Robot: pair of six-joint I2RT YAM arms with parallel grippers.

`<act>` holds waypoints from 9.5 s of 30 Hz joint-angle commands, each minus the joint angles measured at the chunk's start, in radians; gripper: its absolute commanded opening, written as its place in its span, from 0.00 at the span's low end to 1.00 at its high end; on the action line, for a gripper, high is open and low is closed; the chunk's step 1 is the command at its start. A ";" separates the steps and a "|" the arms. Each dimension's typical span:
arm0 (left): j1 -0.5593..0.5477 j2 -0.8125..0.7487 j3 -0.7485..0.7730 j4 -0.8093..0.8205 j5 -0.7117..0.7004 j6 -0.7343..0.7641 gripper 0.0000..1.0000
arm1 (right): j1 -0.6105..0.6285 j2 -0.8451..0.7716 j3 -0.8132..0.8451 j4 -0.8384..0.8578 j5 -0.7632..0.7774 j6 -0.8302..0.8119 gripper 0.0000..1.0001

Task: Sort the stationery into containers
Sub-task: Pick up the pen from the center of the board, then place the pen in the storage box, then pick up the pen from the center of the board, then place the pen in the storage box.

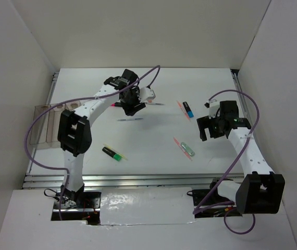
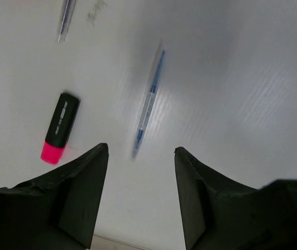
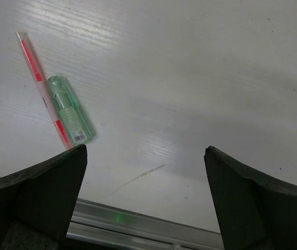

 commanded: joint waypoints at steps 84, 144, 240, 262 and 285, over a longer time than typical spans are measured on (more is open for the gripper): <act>0.965 -0.081 -0.143 0.001 -0.335 -0.391 0.09 | 0.066 0.033 0.050 -0.037 -0.085 0.015 0.97; -0.294 -0.440 -0.873 0.328 0.030 0.220 0.62 | 0.093 0.007 0.015 -0.074 -0.032 0.014 0.97; 1.077 -0.535 -0.416 -0.024 0.286 -0.196 0.00 | 0.509 0.780 0.412 -0.091 0.109 0.144 0.36; 1.117 -0.221 -0.318 0.111 0.025 -0.154 0.05 | 0.510 0.656 0.492 -0.184 0.002 0.135 0.00; 0.870 -0.550 -0.290 0.088 0.838 -0.391 0.66 | 0.350 0.343 0.705 -0.117 -0.602 0.301 0.00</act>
